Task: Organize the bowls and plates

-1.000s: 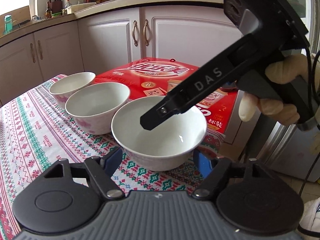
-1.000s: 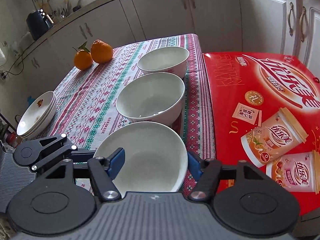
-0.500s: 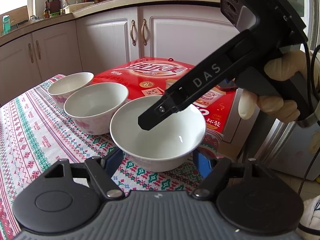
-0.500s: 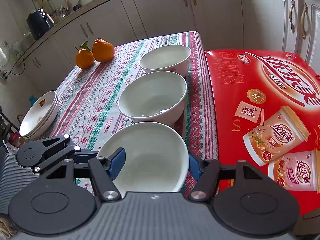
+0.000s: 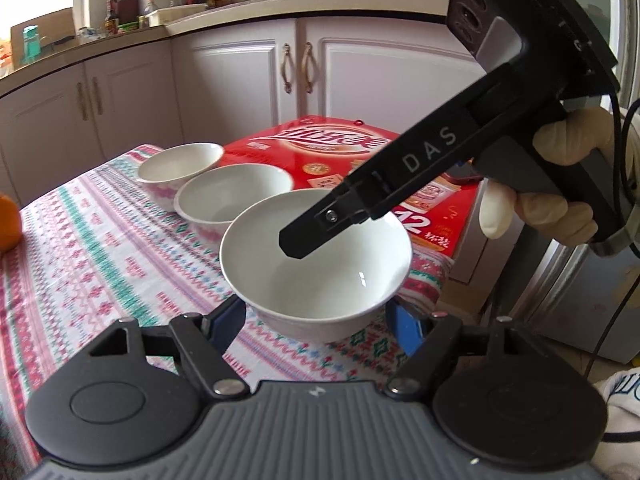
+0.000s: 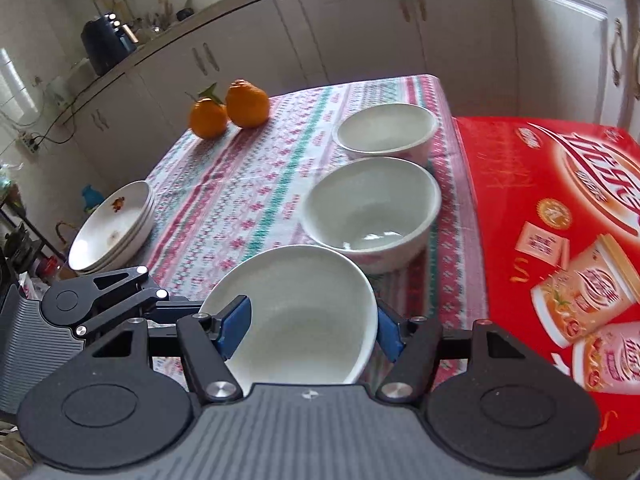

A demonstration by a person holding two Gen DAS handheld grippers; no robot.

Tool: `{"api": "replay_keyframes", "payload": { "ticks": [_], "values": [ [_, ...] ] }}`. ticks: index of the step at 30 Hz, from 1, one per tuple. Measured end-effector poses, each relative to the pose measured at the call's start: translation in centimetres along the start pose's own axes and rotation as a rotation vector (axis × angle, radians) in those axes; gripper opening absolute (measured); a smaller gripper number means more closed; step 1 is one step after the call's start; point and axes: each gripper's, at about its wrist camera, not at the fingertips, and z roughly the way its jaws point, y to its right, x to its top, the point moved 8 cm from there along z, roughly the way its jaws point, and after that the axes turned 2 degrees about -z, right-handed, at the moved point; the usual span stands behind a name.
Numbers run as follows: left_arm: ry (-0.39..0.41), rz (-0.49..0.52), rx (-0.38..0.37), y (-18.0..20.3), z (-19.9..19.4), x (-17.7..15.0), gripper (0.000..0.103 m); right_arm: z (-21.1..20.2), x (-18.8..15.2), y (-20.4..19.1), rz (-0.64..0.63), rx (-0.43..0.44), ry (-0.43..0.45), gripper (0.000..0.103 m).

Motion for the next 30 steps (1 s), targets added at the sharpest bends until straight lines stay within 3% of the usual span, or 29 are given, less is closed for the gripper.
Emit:
{"api": "replay_keyframes", "payload": {
  "ticks": [17, 30],
  "values": [
    [-0.006, -0.087, 0.122, -5.3, -4.2, -2.4, 0.077, 4.6, 2.0, -6.5, -0.101, 0.111, -0.043, 0.071],
    [-0.007, -0.147, 0.174, -8.7, -4.8, -3.5, 0.077, 8.0, 3.7, -9.1, -0.160, 0.141, -0.065, 0.071]
  ]
}}
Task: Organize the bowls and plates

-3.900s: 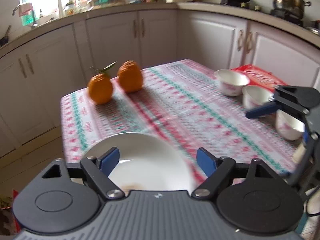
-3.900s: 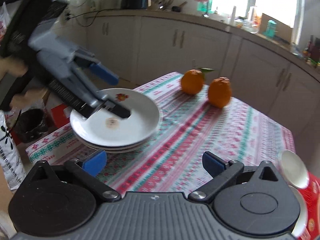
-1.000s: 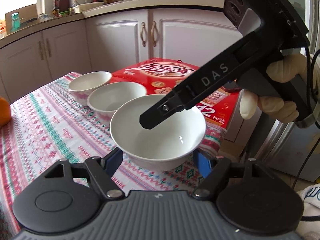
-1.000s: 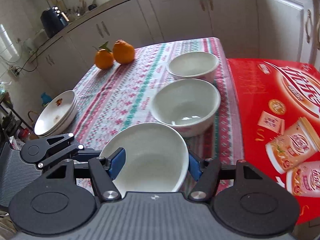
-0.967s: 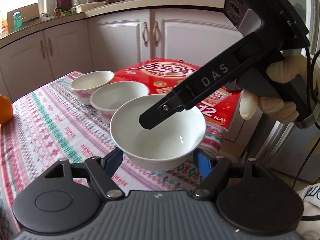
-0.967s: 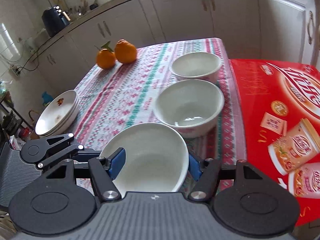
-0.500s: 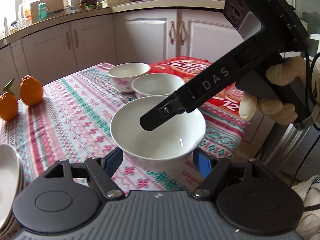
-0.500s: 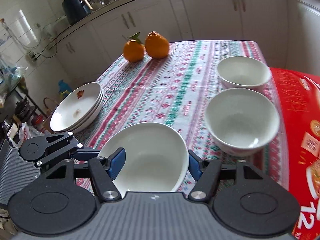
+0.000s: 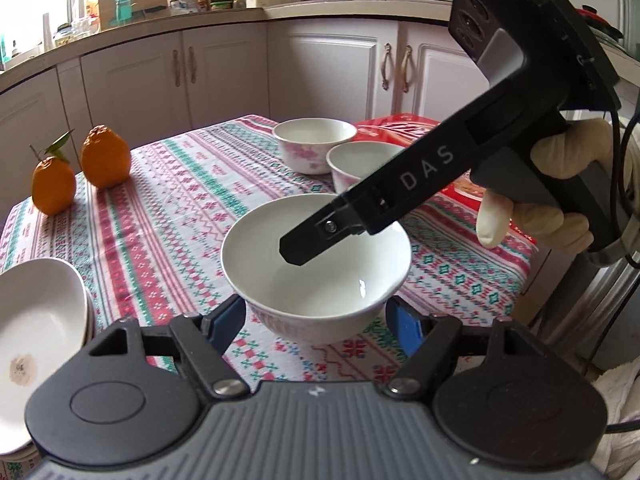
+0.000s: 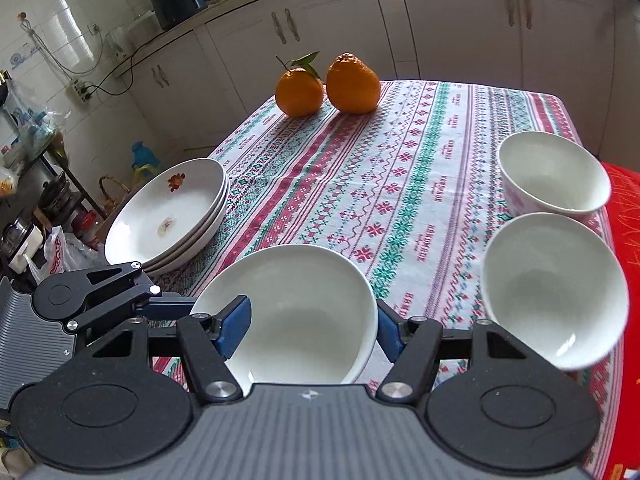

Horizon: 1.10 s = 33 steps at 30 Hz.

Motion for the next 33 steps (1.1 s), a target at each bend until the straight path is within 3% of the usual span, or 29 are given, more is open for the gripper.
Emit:
{"api": "replay_keyframes", "payload": {
  "ticks": [14, 33],
  "values": [
    [-0.020, -0.015, 0.023, -2.1, 0.7, -0.6, 0.077, 2.4, 1.2, -0.6, -0.006, 0.023, -0.019, 0.071],
    [-0.027, -0.011, 0.012, -2.1, 1.1, -0.7, 0.077, 2.4, 1.0, -0.2, 0.000, 0.012, -0.027, 0.071]
  ]
}}
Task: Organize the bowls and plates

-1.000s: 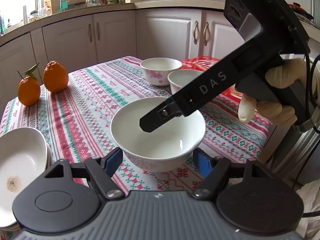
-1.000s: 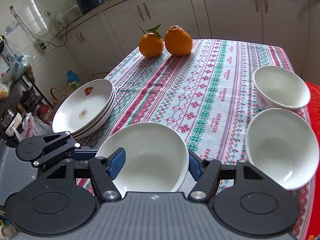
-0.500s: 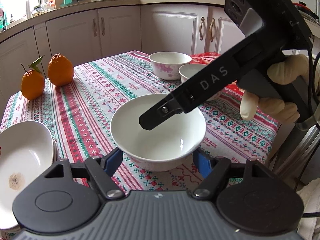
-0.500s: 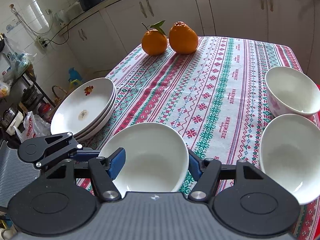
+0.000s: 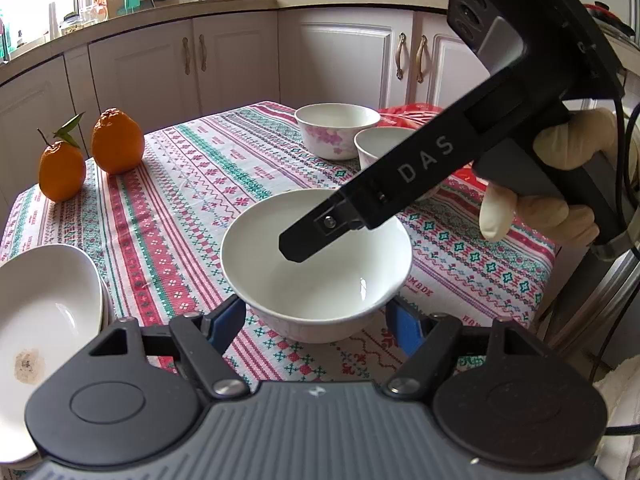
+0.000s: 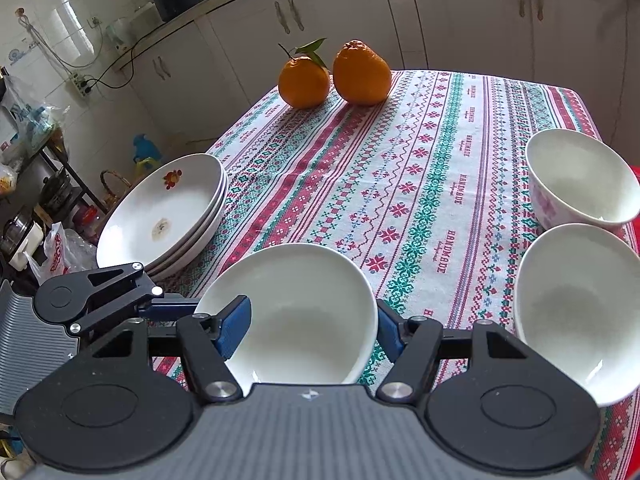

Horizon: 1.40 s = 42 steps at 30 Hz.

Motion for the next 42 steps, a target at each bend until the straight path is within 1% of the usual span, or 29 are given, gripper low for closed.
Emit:
{"api": "replay_keyframes", "payload": {
  "ticks": [8, 10, 12, 13, 14, 16, 17, 20, 25, 27, 31, 34, 37, 39, 42],
  "values": [
    [0.001, -0.004, -0.007, 0.0, 0.0, 0.0, 0.077, 0.0, -0.2, 0.0, 0.002, -0.004, -0.001, 0.071],
    [0.005, 0.000, -0.005, 0.1, 0.0, 0.0, 0.077, 0.0, -0.2, 0.1, 0.005, -0.002, -0.001, 0.073],
    [0.006, -0.002, -0.005, 0.1, 0.0, 0.0, 0.077, 0.0, -0.3, 0.0, 0.007, 0.003, 0.003, 0.078],
    [0.005, -0.003, -0.007, 0.1, 0.0, -0.1, 0.078, 0.0, -0.3, -0.1, 0.004, 0.003, 0.006, 0.085],
    [0.006, -0.004, -0.007, 0.1, -0.1, -0.1, 0.082, -0.1, -0.3, -0.2, -0.003, -0.006, 0.013, 0.092],
    [0.021, -0.011, -0.011, 0.1, -0.5, 0.0, 0.088, -0.4, -0.2, -0.3, -0.020, -0.031, 0.029, 0.098],
    [0.029, -0.017, -0.017, 0.1, -0.7, 0.1, 0.092, -0.6, -0.2, -0.3, -0.026, -0.033, 0.037, 0.099],
    [0.034, -0.033, -0.025, 0.0, -1.3, 0.2, 0.093, -1.4, -0.3, -0.2, -0.031, -0.053, 0.055, 0.103],
    [0.030, -0.039, -0.026, 0.0, -2.3, 0.3, 0.093, -3.5, -0.5, 0.2, -0.032, -0.085, 0.101, 0.103],
    [0.028, -0.030, -0.022, 0.1, -2.6, 0.4, 0.094, -4.4, -0.7, 0.3, -0.040, -0.111, 0.122, 0.103],
    [0.028, 0.030, 0.023, 0.6, -3.1, 1.0, 0.094, -6.3, -1.3, 0.6, -0.060, -0.171, 0.158, 0.103],
    [0.049, 0.069, 0.035, 1.3, -3.4, 1.7, 0.094, -7.6, -1.8, 1.2, -0.063, -0.212, 0.181, 0.103],
    [0.073, 0.088, -0.004, 2.3, -3.6, 2.4, 0.094, -8.8, -2.3, 1.8, -0.090, -0.273, 0.206, 0.103],
    [0.067, 0.081, -0.019, 3.1, -3.4, 2.8, 0.094, -9.6, -2.8, 2.3, -0.102, -0.309, 0.219, 0.103],
    [0.050, 0.090, -0.075, 4.4, -3.2, 3.3, 0.094, -10.3, -3.6, 3.4, -0.111, -0.366, 0.226, 0.103]
  ]
}}
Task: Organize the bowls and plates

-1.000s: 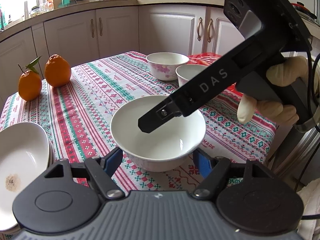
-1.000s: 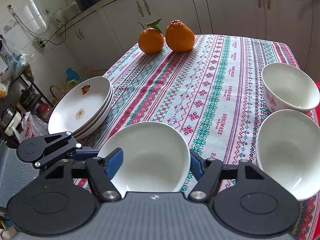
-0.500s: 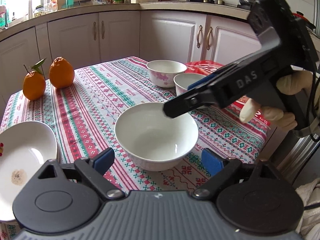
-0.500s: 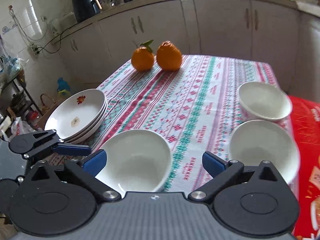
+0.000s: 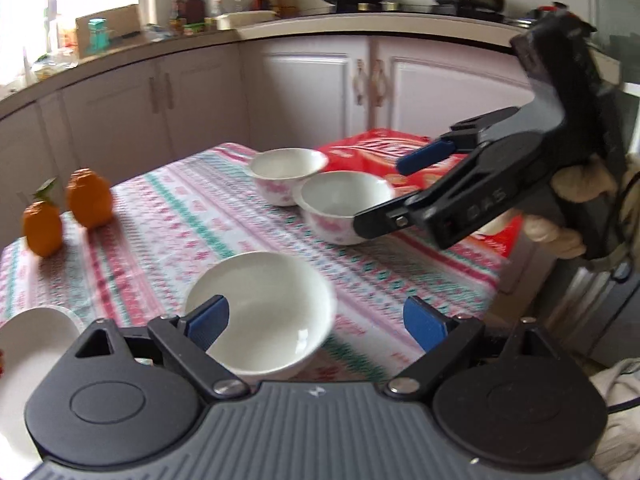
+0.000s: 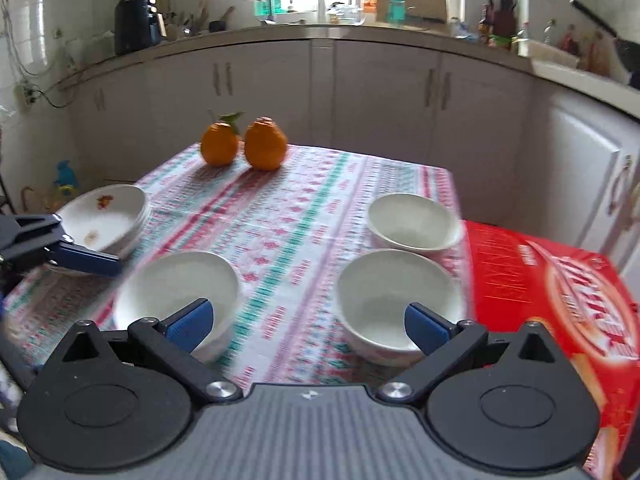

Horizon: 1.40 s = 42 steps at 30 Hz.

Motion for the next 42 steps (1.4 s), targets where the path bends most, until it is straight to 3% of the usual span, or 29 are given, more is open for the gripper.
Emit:
{"api": "replay_keyframes", "payload": {
  "ticks": [3, 11, 16, 22, 30, 33, 42],
  "values": [
    [-0.020, -0.010, -0.032, 0.6, 0.4, 0.7, 0.094, -0.2, -1.1, 1.4, -0.016, -0.065, -0.008, 0.103],
    [-0.019, 0.036, -0.040, 0.7, 2.4, 4.5, 0.094, 0.5, -3.7, 4.5, 0.050, -0.112, -0.034, 0.103],
    [-0.034, 0.075, -0.017, 0.4, 5.4, 6.8, 0.094, 1.3, -4.3, 5.1, 0.071, -0.099, -0.024, 0.103],
    [-0.082, 0.040, -0.060, -0.3, 9.4, 8.3, 0.094, 2.2, -4.0, 5.7, 0.068, -0.099, -0.004, 0.103],
    [-0.130, 0.014, -0.071, -1.2, 13.7, 9.3, 0.093, 3.6, -3.4, 4.7, -0.058, -0.077, 0.052, 0.102],
    [-0.140, -0.004, -0.072, -1.4, 14.8, 9.5, 0.091, 4.1, -3.4, 4.7, -0.084, -0.080, 0.048, 0.101],
    [-0.209, -0.015, -0.109, -1.2, 17.5, 9.4, 0.067, 5.1, -3.6, 5.6, -0.058, -0.052, 0.030, 0.093]
  ]
}}
